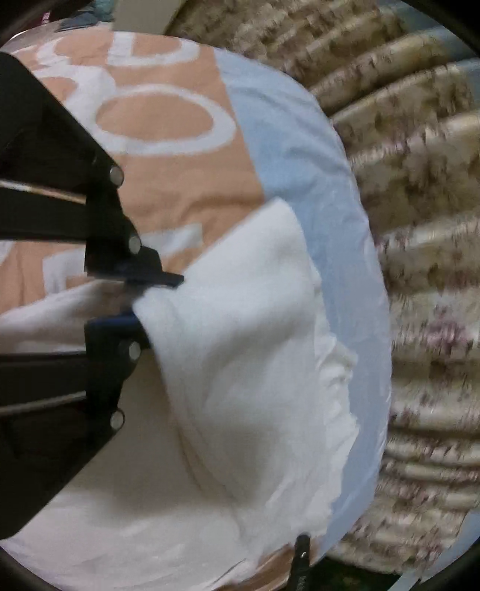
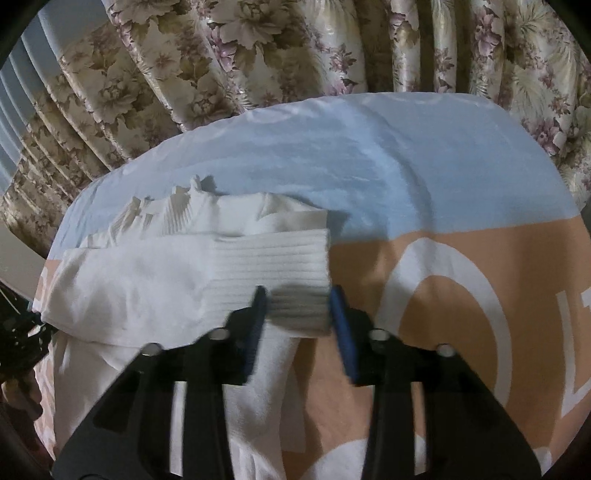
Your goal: Fold small clothes
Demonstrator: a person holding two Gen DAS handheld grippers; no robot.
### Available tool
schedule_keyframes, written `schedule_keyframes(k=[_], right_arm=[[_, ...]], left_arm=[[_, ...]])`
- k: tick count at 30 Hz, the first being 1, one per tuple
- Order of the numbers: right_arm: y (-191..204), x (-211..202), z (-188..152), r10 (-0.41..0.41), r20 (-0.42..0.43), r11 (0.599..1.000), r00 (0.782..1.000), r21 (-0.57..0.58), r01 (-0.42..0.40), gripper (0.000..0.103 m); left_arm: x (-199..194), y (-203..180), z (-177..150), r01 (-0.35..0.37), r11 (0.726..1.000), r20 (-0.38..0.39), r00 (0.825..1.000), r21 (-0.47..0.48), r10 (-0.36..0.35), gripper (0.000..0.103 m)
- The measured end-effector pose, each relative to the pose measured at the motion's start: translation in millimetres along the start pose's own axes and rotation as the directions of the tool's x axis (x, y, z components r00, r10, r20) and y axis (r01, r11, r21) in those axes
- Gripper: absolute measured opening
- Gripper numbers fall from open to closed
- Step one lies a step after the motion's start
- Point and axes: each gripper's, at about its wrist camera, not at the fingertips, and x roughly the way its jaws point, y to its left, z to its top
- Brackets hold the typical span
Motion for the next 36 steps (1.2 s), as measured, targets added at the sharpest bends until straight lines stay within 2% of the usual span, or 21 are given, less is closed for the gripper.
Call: schedule_keyframes(k=[1,4,9,12,14,16,19,20,21,22,23,24,25,26,30,33,35,36], right_arm=[[1,-2,-1,-0.012,0.006,1.0,1.0,-0.015,0.012,0.017],[7,-13,-3,-0.015,0.037,0.999,0.999,-0.04,0.017,0.009],[30,-28,-14,-0.037,0.035,0.992,0.999,-0.121,0.041,0.007],[32,-17,-18,-0.13,0.012,0.976,0.991,-0.172,0.13,0.007],[39,-9,-23,-0.208,0.023,0.944,0.978,-0.259,0.207,0.008],[47,-1,-27,-0.264,0.039,0.898,0.964,-0.354,0.261,0.008],[51,0,-26,-0.286,0.046,0.865,0.957,-0.417,0.279,0.013],[50,-4,-24,-0.274,0.049,0.871,0.961,-0.41,0.269,0.014],[45,-15,-19,-0.223,0.051,0.901,0.973,-0.37,0.226,0.015],[43,-22,-17,-0.189,0.058,0.918,0.98,-0.345,0.198,0.022],[41,-29,-14,-0.158,0.074,0.931,0.985,-0.322,0.173,0.036],[41,-35,-11,-0.145,0.095,0.936,0.985,-0.308,0.168,0.043],[43,-35,-8,-0.147,0.102,0.936,0.984,-0.309,0.171,0.047],[47,-34,-5,-0.152,0.101,0.933,0.983,-0.314,0.177,0.047],[57,-22,1,-0.149,0.091,0.927,0.985,-0.333,0.171,0.047],[71,-11,0,-0.13,0.082,0.923,0.988,-0.353,0.151,0.047],[78,1,-3,-0.135,0.078,0.914,0.988,-0.375,0.154,0.047],[82,4,-6,-0.141,0.076,0.908,0.987,-0.387,0.159,0.047]], left_arm=[[-3,3,-4,0.004,1.0,0.012,1.0,-0.014,-0.004,0.014],[-13,13,-15,0.038,0.997,0.022,0.999,-0.067,-0.036,0.014],[-22,15,-25,0.048,0.993,0.027,0.999,-0.104,-0.045,0.014],[-16,21,-29,0.072,0.988,0.021,0.997,-0.137,-0.07,0.017],[-15,22,-29,0.071,0.989,0.023,0.997,-0.133,-0.068,0.023],[-14,22,-28,0.054,0.992,0.019,0.998,-0.11,-0.052,0.033],[-21,25,-26,0.069,0.993,0.018,0.998,-0.091,-0.067,0.038],[-27,27,-25,0.08,0.993,0.023,0.997,-0.089,-0.078,0.039],[-33,28,-24,0.085,0.993,0.03,0.996,-0.087,-0.083,0.041],[-42,29,-21,0.091,0.992,0.049,0.995,-0.088,-0.087,0.048],[-49,30,-17,0.099,0.991,0.065,0.994,-0.093,-0.093,0.053],[-58,31,-9,0.118,0.988,0.092,0.99,-0.1,-0.109,0.068],[-61,31,-2,0.127,0.987,0.111,0.987,-0.102,-0.116,0.072],[-62,30,8,0.13,0.987,0.126,0.985,-0.096,-0.118,0.072],[-55,16,47,0.067,0.997,0.131,0.989,-0.042,-0.061,0.072],[-26,0,69,0.031,1.0,0.088,0.996,-0.005,-0.03,0.072],[3,-12,72,-0.066,0.996,0.036,0.997,0.059,0.064,0.071],[17,-14,70,-0.134,0.987,0.017,0.991,0.087,0.133,0.07]])
